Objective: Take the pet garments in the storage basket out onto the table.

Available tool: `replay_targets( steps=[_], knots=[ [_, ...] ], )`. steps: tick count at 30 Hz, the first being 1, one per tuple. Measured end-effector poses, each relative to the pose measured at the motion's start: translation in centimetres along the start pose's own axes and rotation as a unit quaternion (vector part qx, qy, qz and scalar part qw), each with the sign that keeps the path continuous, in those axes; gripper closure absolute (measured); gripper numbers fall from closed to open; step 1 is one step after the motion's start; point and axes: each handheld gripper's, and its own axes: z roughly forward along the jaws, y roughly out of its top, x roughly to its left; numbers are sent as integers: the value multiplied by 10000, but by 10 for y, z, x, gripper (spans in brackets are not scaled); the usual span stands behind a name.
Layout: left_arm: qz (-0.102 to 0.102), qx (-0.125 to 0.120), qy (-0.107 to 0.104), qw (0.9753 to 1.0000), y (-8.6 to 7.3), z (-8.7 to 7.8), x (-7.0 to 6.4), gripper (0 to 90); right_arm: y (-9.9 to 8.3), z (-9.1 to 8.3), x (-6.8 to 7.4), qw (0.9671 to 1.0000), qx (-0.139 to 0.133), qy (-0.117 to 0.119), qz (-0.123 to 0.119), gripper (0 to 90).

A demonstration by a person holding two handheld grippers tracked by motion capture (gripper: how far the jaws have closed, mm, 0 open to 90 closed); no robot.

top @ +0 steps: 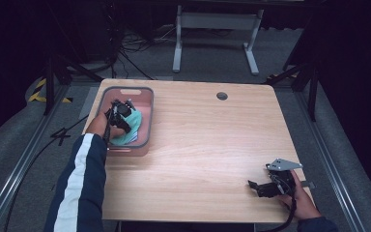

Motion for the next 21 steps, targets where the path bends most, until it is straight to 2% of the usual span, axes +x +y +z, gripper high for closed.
replay_targets(
  steps=[3, 5, 11, 14, 19, 21],
  knots=[
    [-19, -307, -8, 9995, -2, -10, -1, 753, 0, 0, 0, 10000, 0, 0, -2, 4],
    [-46, -416, -6, 9991, -3, -15, -1, 754, 0, 0, 0, 10000, 0, 0, 0, 4],
    [-116, -927, 32, 9956, -12, -33, -2, 756, 0, 0, 0, 10000, 0, 0, -1, 4],
    [-199, -1191, 36, 9927, -19, -40, -4, 756, 0, 0, 0, 10000, 0, 0, -1, 4],
    [-324, -1757, -34, 9839, -30, -54, -5, 759, 0, 0, 0, 10000, 0, 0, 0, 4],
    [-328, -1938, 42, 9805, -33, -62, -9, 760, 0, 0, 0, 10000, 0, 0, -1, 4]
  ],
)
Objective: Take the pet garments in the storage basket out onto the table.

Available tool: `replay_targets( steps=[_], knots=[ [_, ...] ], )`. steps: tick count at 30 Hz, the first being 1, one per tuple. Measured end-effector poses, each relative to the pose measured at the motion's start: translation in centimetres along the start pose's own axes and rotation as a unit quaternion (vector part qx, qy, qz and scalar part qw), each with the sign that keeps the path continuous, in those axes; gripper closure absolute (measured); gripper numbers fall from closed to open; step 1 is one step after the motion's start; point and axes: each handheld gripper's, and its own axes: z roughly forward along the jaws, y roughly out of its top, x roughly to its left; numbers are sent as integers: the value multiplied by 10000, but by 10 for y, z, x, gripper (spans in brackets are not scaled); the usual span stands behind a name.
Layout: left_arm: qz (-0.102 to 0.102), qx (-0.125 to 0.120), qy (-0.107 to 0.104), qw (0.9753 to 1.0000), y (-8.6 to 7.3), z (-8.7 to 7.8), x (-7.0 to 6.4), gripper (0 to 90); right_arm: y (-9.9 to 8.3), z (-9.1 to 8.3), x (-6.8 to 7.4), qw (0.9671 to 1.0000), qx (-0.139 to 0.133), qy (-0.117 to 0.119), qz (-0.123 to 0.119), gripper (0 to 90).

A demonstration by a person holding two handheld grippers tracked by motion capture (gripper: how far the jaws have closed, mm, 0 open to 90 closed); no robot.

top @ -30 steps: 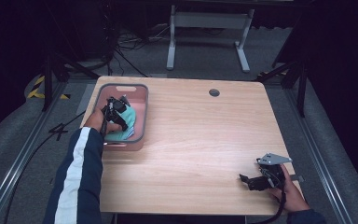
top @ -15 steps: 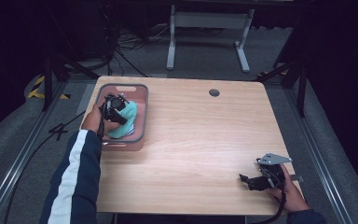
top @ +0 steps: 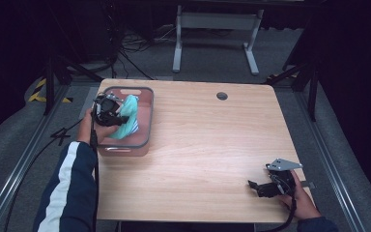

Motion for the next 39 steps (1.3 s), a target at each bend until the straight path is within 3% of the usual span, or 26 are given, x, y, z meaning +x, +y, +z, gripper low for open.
replay_targets(
  steps=[3, 11, 23, 32, 39],
  knots=[
    [64, -255, 0, 9997, 1, -12, -5, 761, 0, 0, 0, 10000, 0, 1, 0, 4],
    [292, -463, 26, 9985, 2, -26, -14, 763, 0, 0, 0, 10000, 0, 0, 0, 4],
    [592, -819, -95, 9948, 19, -48, -49, 764, 0, 0, 0, 10000, -1, 0, -1, 4],
    [936, -968, -336, 9903, 36, -53, -78, 763, 0, 0, 0, 10000, -2, 0, -1, 4],
    [1170, -975, -539, 9869, 50, -45, -102, 764, 0, 0, 0, 10000, 0, 1, -1, 4]
  ],
)
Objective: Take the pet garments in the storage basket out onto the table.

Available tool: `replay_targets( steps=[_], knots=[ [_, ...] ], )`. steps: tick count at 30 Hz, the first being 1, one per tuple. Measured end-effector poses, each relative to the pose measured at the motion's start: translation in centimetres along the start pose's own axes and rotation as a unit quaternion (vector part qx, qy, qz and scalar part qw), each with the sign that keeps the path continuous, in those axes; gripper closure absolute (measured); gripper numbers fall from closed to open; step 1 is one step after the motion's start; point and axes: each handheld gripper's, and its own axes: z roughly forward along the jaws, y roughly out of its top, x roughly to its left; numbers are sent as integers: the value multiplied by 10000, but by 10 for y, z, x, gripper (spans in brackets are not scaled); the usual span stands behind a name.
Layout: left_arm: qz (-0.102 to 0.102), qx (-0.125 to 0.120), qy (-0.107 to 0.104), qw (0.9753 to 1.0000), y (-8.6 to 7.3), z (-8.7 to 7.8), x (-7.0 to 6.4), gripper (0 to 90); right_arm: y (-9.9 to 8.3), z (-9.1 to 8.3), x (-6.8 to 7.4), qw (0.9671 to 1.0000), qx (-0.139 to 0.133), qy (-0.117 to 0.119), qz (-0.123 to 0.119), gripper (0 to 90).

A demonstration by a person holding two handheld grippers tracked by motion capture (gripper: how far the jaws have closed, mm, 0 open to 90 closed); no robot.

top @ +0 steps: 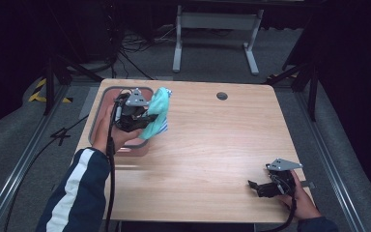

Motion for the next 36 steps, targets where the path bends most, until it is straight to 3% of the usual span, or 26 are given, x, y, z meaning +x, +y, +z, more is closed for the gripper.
replay_targets(
  steps=[13, 19, 22, 36],
  knots=[
    [345, 186, -455, 9982, 26, 42, -36, 764, 0, 0, 0, 10000, 0, 0, 6, 4],
    [417, 292, -631, 9967, 30, 64, -49, 763, 0, 0, 0, 10000, 3, -6, 15, 4],
    [470, 461, -698, 9954, 30, 78, -54, 763, 0, 0, 0, 10000, -1, -13, 12, 4],
    [268, 900, -940, 9911, 14, 138, -63, 760, 0, 0, 0, 10000, 0, -13, 13, 4]
  ],
)
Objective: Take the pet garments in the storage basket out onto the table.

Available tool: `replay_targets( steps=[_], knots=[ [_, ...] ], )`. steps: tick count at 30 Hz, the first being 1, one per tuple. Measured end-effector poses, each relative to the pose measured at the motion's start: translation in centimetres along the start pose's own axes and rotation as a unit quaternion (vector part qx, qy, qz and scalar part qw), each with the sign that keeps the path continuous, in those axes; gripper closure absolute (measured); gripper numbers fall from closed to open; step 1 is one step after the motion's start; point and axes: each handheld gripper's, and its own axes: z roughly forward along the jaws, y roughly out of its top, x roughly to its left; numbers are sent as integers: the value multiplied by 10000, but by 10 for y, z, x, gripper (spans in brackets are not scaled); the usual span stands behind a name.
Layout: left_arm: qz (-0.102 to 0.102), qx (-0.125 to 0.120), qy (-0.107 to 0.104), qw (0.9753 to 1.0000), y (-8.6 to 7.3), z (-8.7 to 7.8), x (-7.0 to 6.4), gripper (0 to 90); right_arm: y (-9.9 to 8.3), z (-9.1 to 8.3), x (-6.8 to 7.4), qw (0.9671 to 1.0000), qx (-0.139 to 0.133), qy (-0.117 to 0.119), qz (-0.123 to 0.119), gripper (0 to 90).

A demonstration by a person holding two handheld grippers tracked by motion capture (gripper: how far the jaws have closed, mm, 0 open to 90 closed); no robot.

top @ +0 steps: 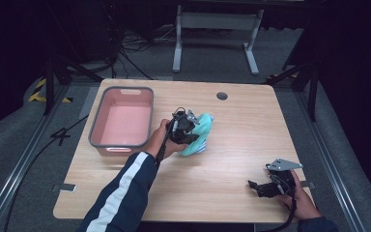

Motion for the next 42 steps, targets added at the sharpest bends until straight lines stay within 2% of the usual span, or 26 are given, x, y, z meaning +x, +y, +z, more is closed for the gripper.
replay_targets(
  steps=[5, 9, 16, 24, 26, 30, 35, 42],
  knots=[
    [-17, 114, -91, 9999, -5, 16, -1, 759, 0, 0, 0, 10000, 2, -3, -2, 4],
    [-76, 99, -175, 9998, -8, 26, -3, 754, 0, 0, 0, 10000, 2, 1, 0, 4],
    [-61, 135, -253, 9996, -11, 36, -9, 737, 0, 0, 0, 10000, 1, 0, 0, 4],
    [-71, 259, -382, 9989, -13, 49, -16, 648, 0, 0, 0, 10000, 1, 0, -1, 4],
    [-37, 276, -361, 9990, -14, 52, -19, 627, 0, 0, 0, 10000, 1, -1, 0, 4],
    [131, 390, -292, 9987, -12, 54, -24, 598, 0, 0, 0, 10000, 0, 0, 0, 4],
    [149, 297, -244, 9992, -10, 51, -27, 532, 0, 0, 0, 10000, 2, 1, 2, 4],
    [280, 144, -196, 9993, -6, 42, -32, 448, 0, 0, 0, 10000, 1, 1, 0, 4]
  ],
)
